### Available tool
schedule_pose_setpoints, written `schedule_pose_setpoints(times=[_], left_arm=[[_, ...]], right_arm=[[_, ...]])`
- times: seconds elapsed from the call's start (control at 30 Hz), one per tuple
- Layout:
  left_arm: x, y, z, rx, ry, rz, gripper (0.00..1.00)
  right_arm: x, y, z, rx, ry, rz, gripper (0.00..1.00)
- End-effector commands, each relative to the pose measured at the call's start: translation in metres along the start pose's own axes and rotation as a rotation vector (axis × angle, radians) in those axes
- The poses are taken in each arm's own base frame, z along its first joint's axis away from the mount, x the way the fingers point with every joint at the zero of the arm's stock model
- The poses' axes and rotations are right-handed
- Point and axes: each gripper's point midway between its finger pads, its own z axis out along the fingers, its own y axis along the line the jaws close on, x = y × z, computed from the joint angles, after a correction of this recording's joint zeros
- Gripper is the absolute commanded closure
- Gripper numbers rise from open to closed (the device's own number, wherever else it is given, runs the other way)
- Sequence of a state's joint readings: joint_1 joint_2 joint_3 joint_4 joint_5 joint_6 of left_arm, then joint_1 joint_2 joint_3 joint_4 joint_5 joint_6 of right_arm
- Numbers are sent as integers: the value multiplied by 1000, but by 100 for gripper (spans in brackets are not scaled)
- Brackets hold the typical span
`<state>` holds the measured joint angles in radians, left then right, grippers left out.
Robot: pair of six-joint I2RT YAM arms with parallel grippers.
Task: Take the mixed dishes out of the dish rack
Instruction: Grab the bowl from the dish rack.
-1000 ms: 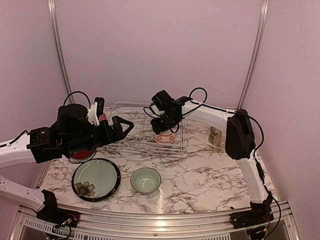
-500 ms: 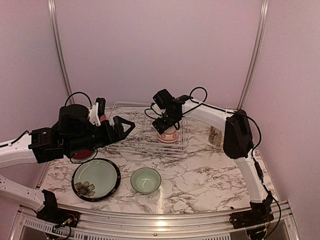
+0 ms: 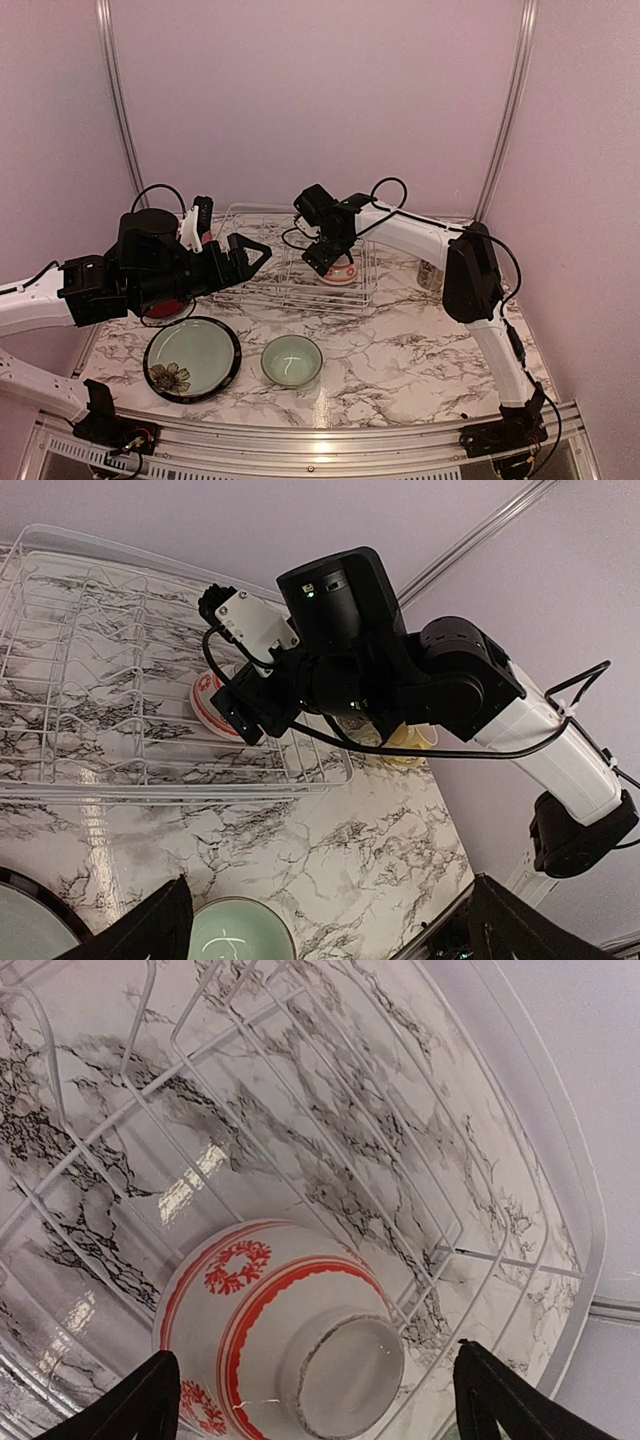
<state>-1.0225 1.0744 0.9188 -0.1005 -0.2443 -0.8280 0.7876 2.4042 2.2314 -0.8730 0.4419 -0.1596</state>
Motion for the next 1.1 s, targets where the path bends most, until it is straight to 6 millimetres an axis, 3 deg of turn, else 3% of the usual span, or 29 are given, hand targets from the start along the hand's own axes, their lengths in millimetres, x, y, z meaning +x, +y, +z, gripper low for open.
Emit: schedule_pose_setpoints(times=[0.0,0.2,0.37,0.47,0.8,0.97,1.07], left_arm=[[1,-1,4,12,3,-1,1],[0,-2,3,13,-2,6,1],[0,-1,3,10,-1,9,1],[0,-1,3,9,1,11,1],[-1,-5,4,22,6,15,1],[-3,-4,0,17,-3,14,1],[-4,-5,0,17,-6,12,1]], right_arm=[[14,10,9,19,48,-129,10],[22,18,22,25,69,-203,10],[19,26,19,0,52,-210,7],[30,33,21,-6,87,-248,5],[52,17,37,140,185,-336,1],[48,15,38,153,168,-330,8],[38,18,30,129,138,-333,20]])
